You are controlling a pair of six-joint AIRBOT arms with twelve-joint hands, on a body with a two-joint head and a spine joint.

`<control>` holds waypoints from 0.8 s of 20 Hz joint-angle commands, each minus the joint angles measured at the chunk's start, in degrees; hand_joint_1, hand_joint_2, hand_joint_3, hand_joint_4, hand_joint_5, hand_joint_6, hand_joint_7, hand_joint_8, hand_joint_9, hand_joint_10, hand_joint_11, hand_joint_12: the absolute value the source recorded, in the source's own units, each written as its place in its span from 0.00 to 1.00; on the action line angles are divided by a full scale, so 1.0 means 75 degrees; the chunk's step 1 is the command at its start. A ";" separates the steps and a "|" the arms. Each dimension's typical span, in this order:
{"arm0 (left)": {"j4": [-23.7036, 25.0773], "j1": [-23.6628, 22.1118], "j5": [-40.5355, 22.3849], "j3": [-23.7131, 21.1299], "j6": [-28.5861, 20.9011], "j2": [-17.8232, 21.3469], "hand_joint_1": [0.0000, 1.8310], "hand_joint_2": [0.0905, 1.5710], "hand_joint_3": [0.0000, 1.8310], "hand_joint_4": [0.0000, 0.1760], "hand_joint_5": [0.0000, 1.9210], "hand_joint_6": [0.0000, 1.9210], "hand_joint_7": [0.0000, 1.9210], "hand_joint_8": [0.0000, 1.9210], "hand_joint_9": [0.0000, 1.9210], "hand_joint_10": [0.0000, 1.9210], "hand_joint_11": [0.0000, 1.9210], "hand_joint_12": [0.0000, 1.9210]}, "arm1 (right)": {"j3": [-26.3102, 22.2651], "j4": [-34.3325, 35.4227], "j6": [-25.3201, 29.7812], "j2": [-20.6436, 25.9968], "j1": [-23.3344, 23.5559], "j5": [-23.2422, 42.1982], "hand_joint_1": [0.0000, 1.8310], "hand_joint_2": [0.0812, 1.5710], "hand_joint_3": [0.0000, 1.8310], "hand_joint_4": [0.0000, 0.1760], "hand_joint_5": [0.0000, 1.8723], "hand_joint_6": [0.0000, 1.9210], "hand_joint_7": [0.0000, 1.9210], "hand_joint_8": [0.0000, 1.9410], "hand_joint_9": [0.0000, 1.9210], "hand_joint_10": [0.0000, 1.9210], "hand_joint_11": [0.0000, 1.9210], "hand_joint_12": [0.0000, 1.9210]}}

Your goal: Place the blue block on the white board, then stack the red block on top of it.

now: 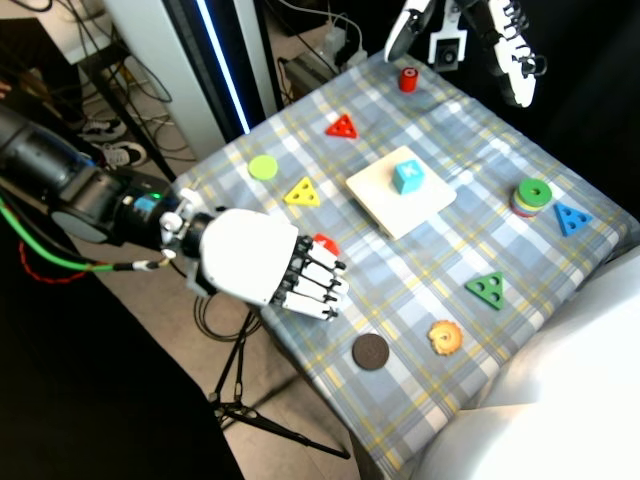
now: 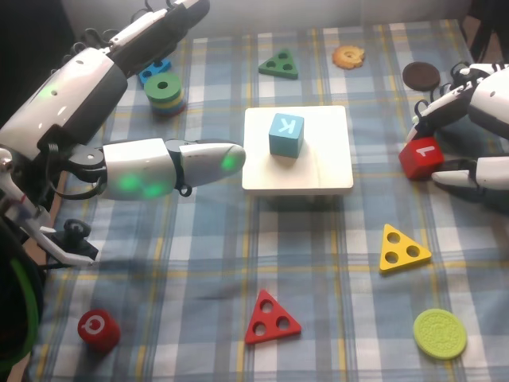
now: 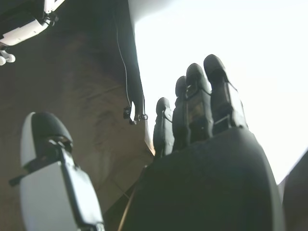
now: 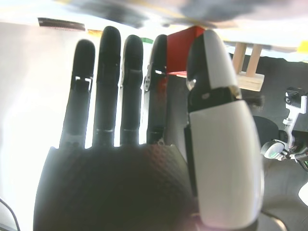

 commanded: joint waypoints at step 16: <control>0.0291 0.0410 -0.0799 -0.0286 -0.0094 0.0656 0.39 0.50 0.00 0.98 0.10 0.00 0.12 0.00 0.12 0.00 0.00 0.31 | 0.1086 -0.4008 0.3178 -0.0820 0.2863 0.0948 0.63 0.67 0.00 0.00 0.57 0.43 0.48 0.00 0.45 0.01 0.23 0.56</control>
